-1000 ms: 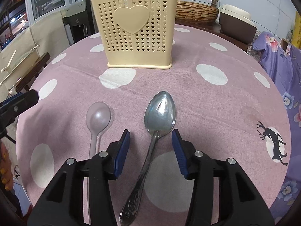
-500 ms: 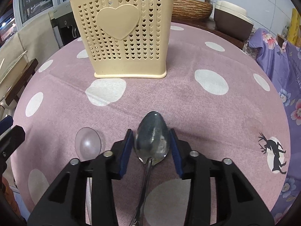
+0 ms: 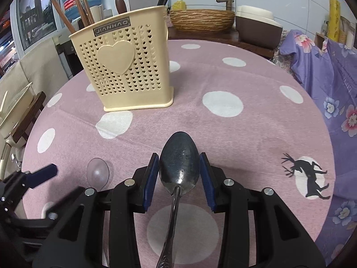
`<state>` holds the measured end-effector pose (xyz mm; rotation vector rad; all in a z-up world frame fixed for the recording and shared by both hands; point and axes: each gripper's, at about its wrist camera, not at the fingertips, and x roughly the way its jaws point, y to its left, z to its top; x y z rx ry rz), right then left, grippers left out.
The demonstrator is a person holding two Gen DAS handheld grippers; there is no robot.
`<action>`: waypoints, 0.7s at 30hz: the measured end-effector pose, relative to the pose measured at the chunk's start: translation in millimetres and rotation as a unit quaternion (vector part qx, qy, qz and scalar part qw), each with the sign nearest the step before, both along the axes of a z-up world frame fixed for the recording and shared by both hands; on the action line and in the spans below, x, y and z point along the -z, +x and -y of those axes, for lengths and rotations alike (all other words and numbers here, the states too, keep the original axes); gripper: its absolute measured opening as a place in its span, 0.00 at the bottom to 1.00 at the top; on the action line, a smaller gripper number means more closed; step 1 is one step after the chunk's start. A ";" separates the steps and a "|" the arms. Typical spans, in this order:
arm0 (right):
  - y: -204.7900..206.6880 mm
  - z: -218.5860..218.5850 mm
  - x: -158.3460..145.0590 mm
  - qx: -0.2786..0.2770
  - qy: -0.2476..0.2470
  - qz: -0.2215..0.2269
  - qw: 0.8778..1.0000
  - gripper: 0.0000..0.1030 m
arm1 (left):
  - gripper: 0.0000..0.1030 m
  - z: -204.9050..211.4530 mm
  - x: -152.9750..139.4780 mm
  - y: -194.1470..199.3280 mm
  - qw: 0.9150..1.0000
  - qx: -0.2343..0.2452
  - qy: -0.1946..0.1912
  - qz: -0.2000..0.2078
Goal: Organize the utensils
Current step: 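Move the left tool to the clear plastic spoon while the right tool holds the metal spoon, then close the left tool on the clear plastic spoon's handle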
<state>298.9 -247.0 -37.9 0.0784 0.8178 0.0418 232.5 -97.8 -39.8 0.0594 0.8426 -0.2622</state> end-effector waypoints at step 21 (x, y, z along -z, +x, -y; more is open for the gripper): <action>-9.7 9.5 -1.1 0.005 0.002 0.008 1.000 0.37 | 0.35 27.1 14.5 27.4 1.000 -0.019 0.002 -0.024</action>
